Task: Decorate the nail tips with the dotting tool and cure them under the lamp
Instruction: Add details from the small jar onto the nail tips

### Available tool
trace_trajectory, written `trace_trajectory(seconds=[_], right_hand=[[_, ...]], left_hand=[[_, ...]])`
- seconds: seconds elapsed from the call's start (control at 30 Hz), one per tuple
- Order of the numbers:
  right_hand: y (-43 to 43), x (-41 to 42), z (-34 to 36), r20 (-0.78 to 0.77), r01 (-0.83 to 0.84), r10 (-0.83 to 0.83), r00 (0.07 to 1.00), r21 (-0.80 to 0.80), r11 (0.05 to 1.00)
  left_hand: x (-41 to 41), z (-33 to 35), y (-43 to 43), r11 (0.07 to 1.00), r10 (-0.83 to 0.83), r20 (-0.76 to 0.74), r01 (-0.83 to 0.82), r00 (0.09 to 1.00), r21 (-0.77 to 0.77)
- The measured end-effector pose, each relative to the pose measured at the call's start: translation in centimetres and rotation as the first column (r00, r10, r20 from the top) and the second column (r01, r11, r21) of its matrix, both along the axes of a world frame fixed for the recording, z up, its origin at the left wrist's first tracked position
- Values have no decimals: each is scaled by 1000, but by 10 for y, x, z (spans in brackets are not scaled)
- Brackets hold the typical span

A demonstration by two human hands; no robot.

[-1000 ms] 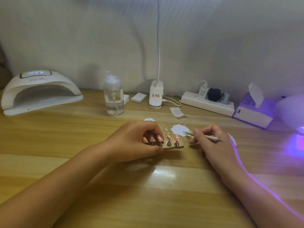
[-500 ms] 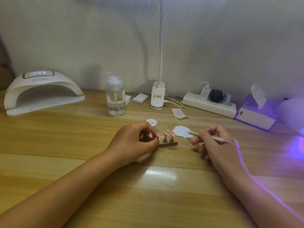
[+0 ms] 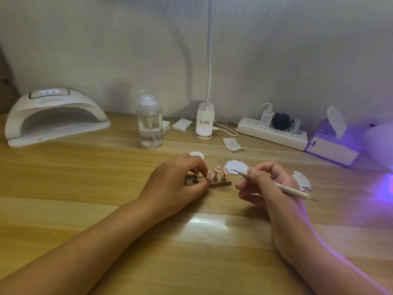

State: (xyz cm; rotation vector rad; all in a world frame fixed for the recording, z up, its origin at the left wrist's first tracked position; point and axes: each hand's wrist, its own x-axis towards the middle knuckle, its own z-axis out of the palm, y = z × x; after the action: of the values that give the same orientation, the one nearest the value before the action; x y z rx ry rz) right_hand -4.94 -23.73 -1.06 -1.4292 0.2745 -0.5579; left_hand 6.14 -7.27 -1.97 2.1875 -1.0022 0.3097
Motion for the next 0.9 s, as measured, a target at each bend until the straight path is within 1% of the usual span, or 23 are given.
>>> trace_trajectory(seconds=[0.2, 0.3, 0.37, 0.4, 0.47, 0.53, 0.57, 0.6, 0.67, 0.73, 0.83, 0.9], right_hand=[[4, -3, 2, 22, -69, 70, 997, -29, 997], [3, -3, 2, 41, -42, 41, 998, 15, 999], [0, -4, 2, 76, 2, -7, 997, 72, 997], [-2, -4, 3, 99, 30, -39, 994, 98, 995], [-8, -6, 4, 131, 82, -98, 987, 118, 990], [-11, -7, 7, 128, 51, -66, 990, 118, 992], [-12, -8, 7, 109, 13, -25, 994, 110, 994], [-10, -8, 9, 73, -14, 8, 997, 94, 995], [-9, -8, 9, 6, -32, 32, 999, 27, 999], [-7, -7, 9, -16, -14, 13, 1000, -17, 1000], [-8, -7, 7, -25, -4, 3, 1000, -5, 1000], [-9, -7, 4, -50, -29, 28, 998, -18, 999]], left_hand=[[-1, 1, -2, 1000, -25, 114, 27, 993, -14], [-4, 3, -2, 996, 19, 206, 0, 978, -90], [-9, 7, -1, 993, 5, 248, 24, 969, -115], [-12, 10, -1, 992, -39, 239, 67, 970, -110], [-19, 15, -2, 979, -189, 142, 199, 972, -56], [-27, 16, -5, 946, -320, 5, 320, 947, 49], [-31, 15, -6, 930, -357, -53, 360, 933, 78], [-34, 12, -8, 921, -374, -100, 381, 922, 74], [-38, 10, -10, 927, -366, -163, 374, 916, 19], [-38, 9, -11, 942, -333, -187, 337, 924, -16], [-40, 8, -11, 966, -255, -163, 258, 953, -2], [-41, 6, -12, 972, -235, -177, 236, 956, -14]])
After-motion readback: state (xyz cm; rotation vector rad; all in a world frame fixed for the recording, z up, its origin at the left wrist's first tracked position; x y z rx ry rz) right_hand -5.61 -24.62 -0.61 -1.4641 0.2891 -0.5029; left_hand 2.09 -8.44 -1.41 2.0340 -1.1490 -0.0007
